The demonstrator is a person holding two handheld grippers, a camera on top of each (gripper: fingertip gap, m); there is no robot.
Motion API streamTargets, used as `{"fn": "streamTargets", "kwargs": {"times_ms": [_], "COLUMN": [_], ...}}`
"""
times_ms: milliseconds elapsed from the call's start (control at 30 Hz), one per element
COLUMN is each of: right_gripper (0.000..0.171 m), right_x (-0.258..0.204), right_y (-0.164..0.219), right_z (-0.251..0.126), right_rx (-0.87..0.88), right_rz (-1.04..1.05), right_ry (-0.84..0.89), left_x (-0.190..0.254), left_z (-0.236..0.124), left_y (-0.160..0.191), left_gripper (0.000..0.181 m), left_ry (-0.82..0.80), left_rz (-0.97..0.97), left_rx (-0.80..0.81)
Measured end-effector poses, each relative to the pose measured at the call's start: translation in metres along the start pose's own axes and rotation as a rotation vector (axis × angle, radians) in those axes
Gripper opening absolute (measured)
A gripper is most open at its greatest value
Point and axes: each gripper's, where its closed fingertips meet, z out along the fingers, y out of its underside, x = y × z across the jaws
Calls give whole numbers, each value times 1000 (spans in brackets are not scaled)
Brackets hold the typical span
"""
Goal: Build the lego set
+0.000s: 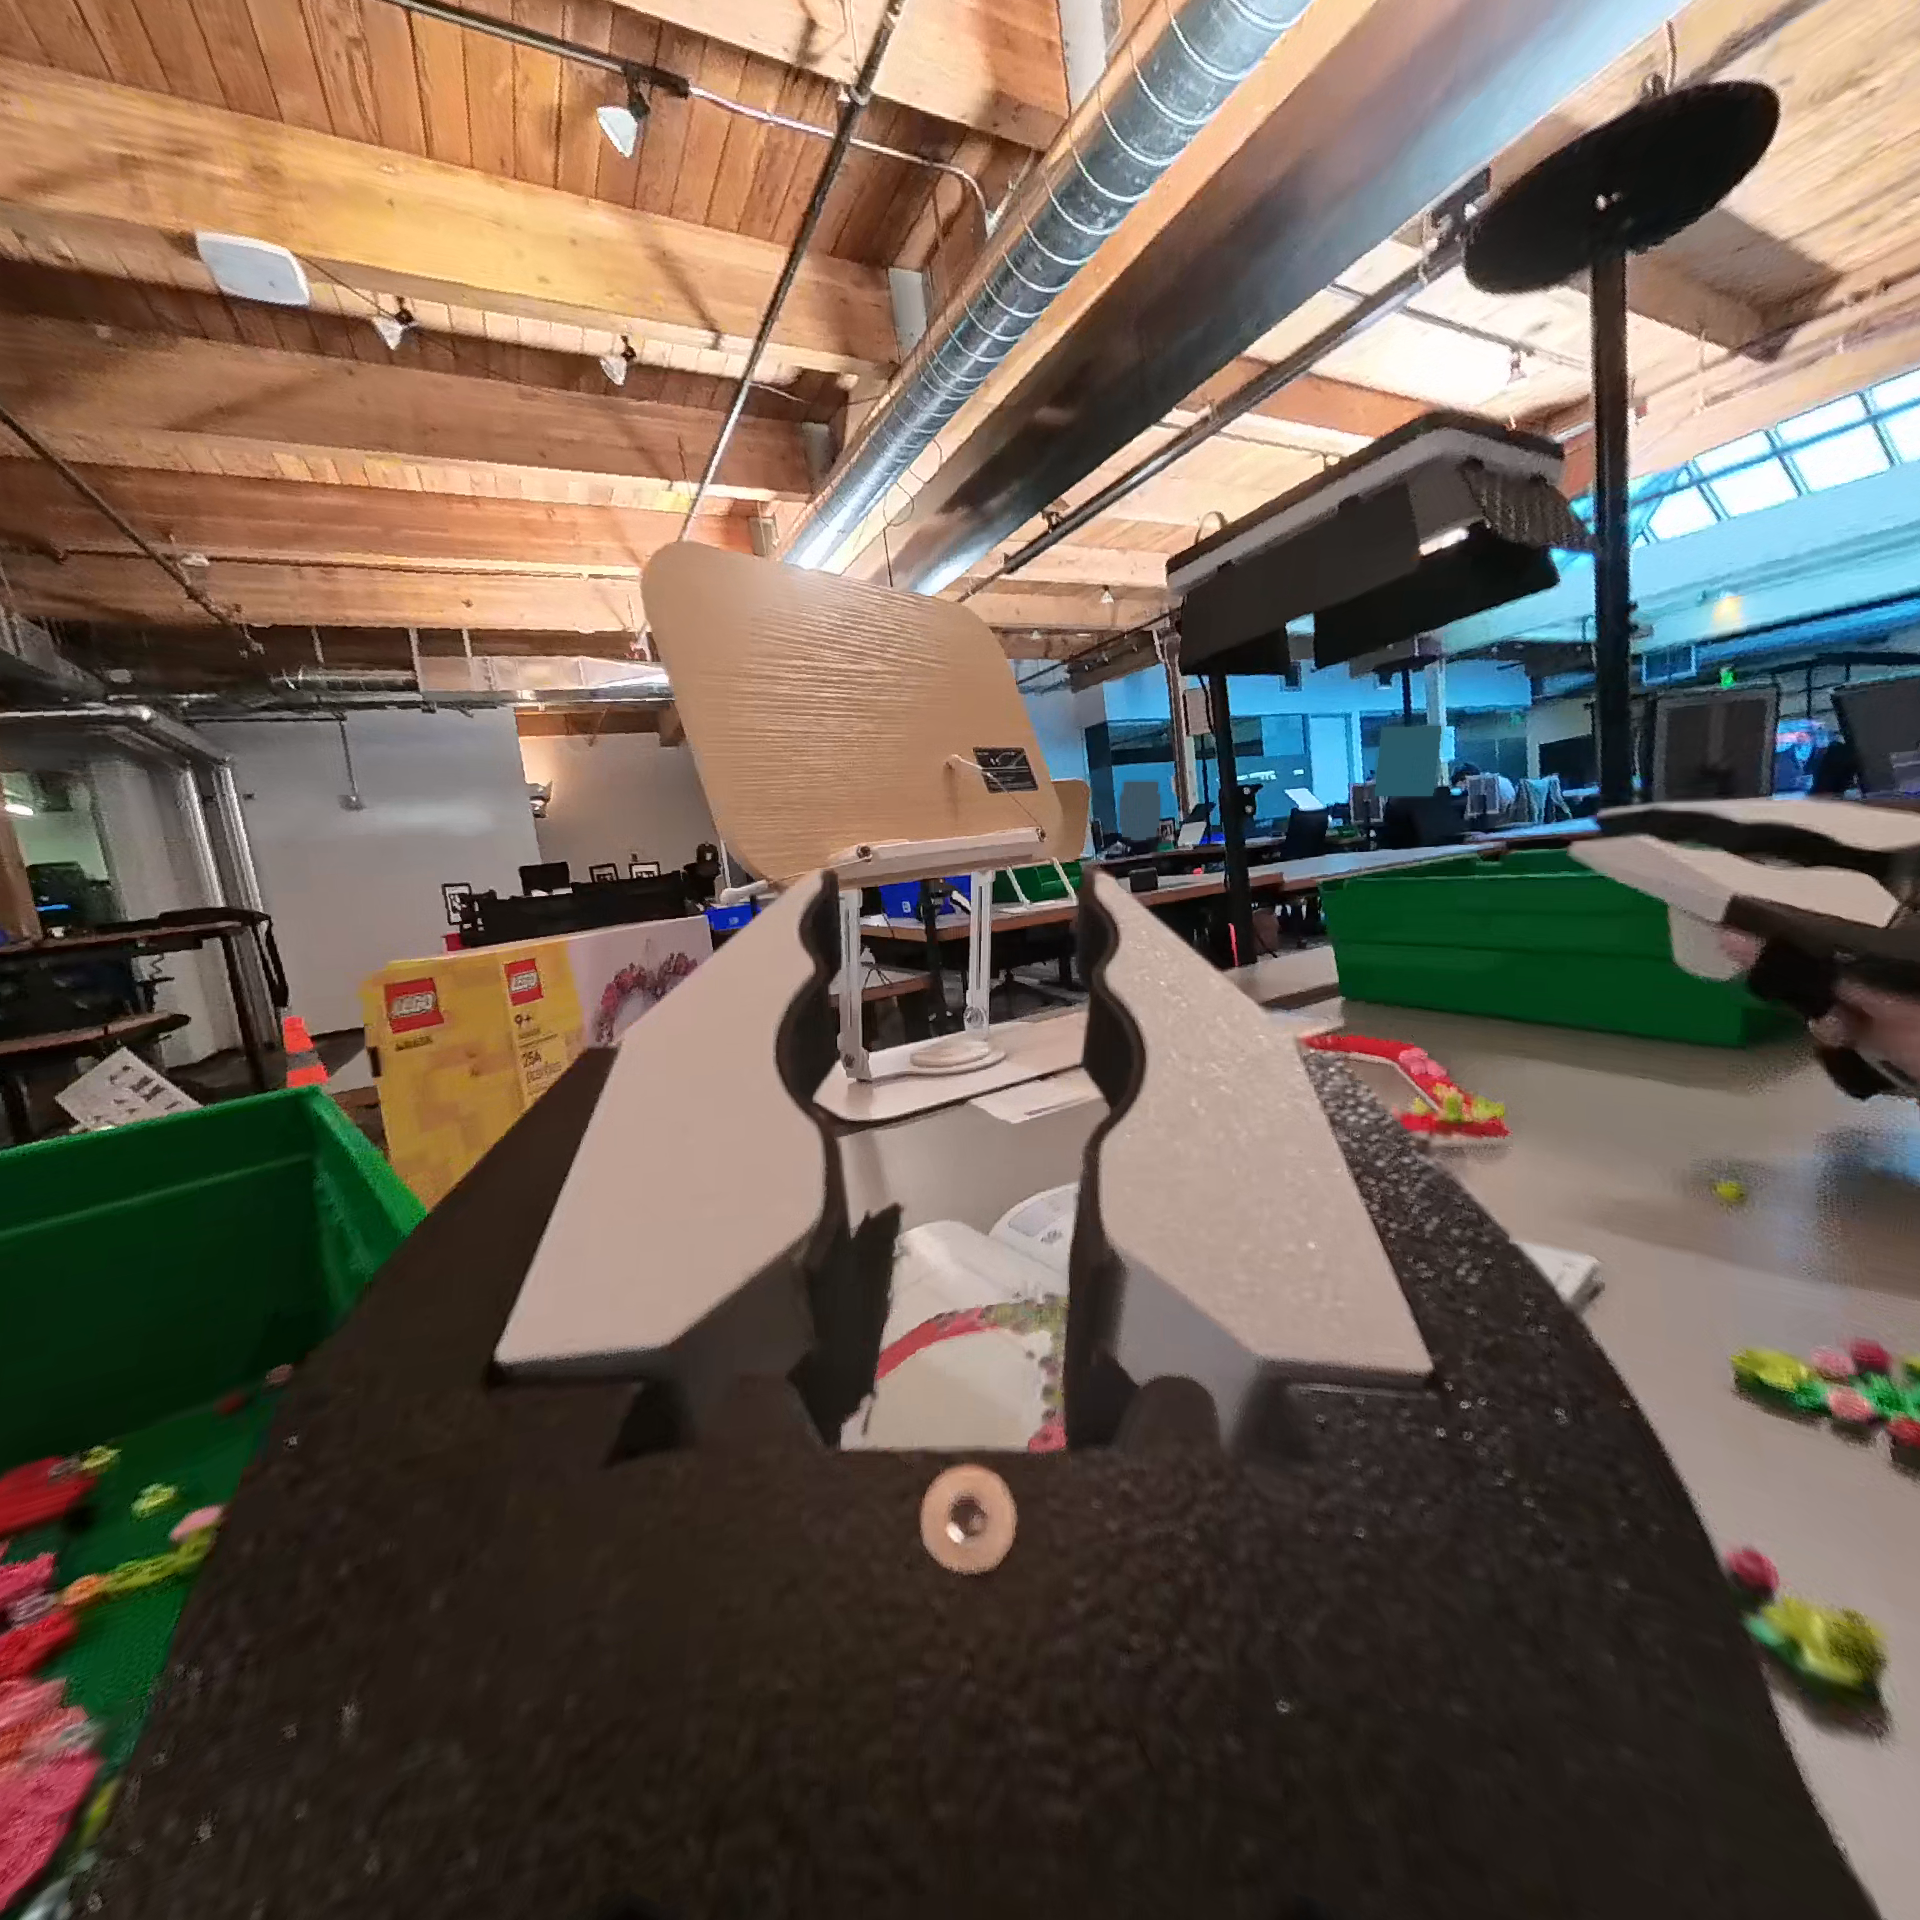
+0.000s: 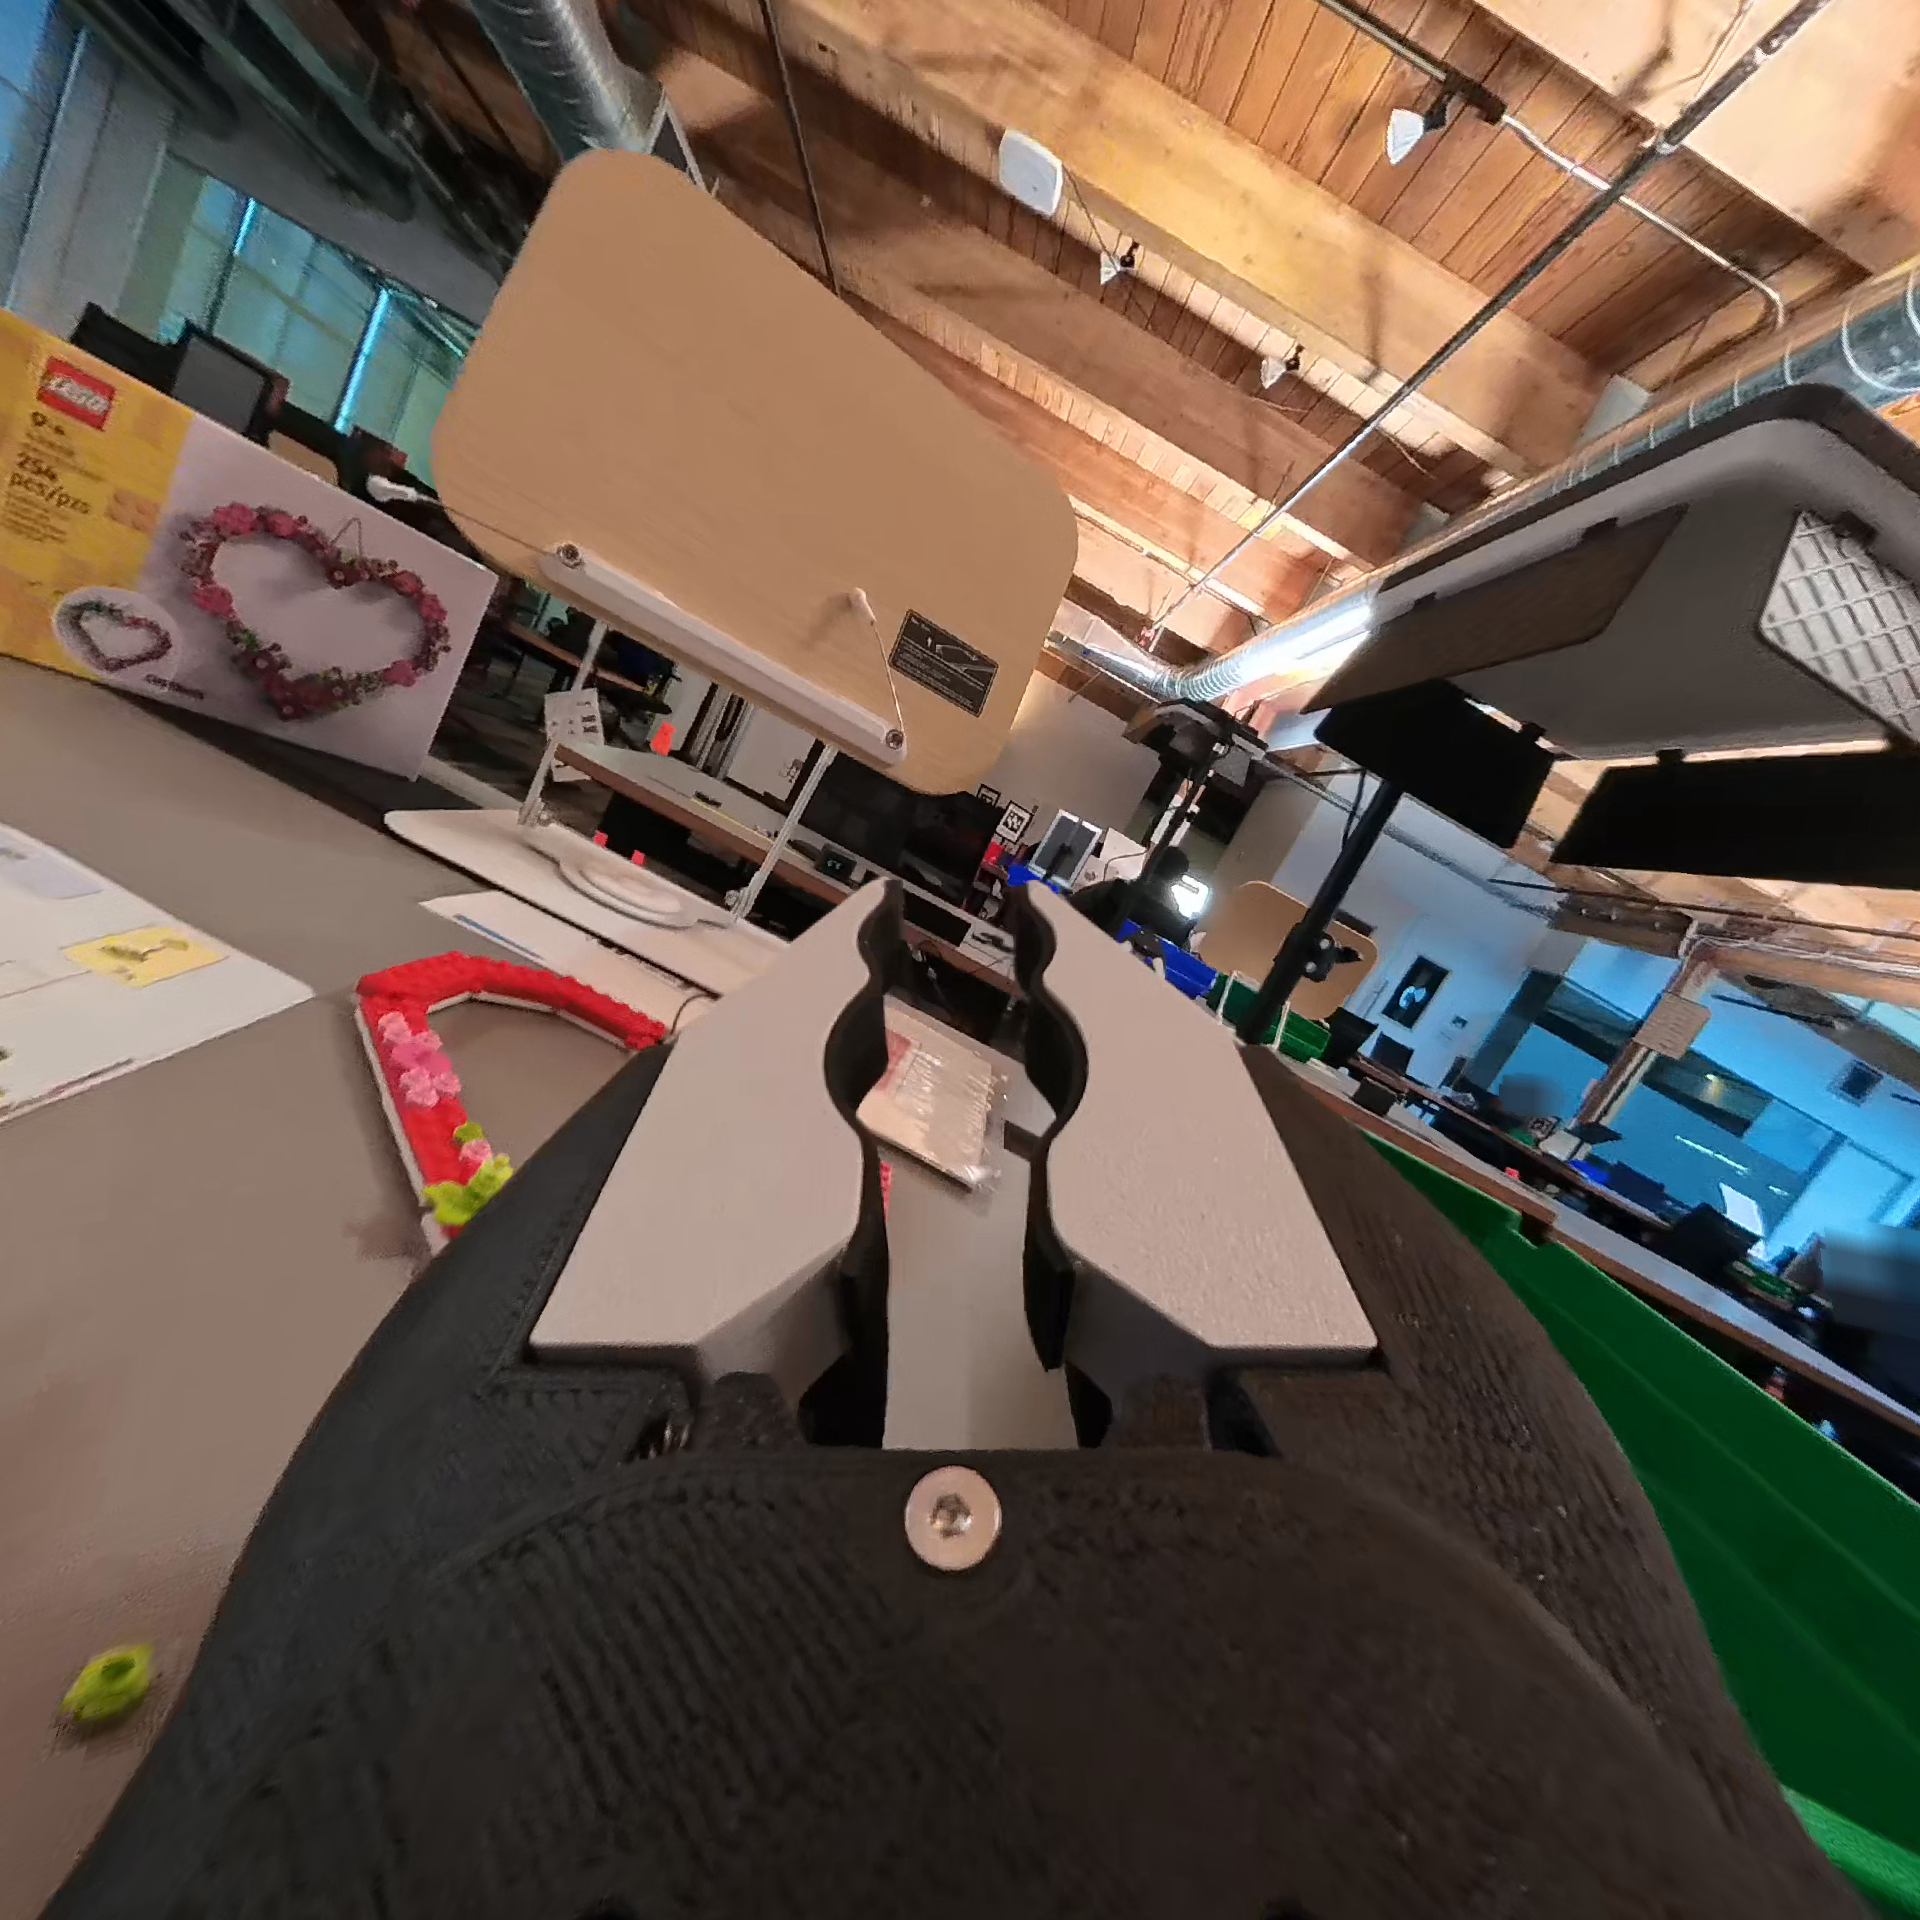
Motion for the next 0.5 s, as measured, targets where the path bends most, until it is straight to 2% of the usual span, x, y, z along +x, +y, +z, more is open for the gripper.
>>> {"fn": "streamTargets", "kwargs": {"times_ms": [100,200,500], "right_gripper": [23,23,22], "right_x": [1,2,16], "right_y": [3,7,19], "right_z": [13,23,31], "right_rx": [11,12,7], "right_rz": [13,25,81], "right_ry": [13,17,35], "left_x": [12,29,33], "left_z": [20,32,18], "left_y": [10,14,-4], "left_gripper": [43,42,39], "left_ry": [22,100,145], "left_rz": [-73,-60,-50], "left_rx": [0,3,64]}}
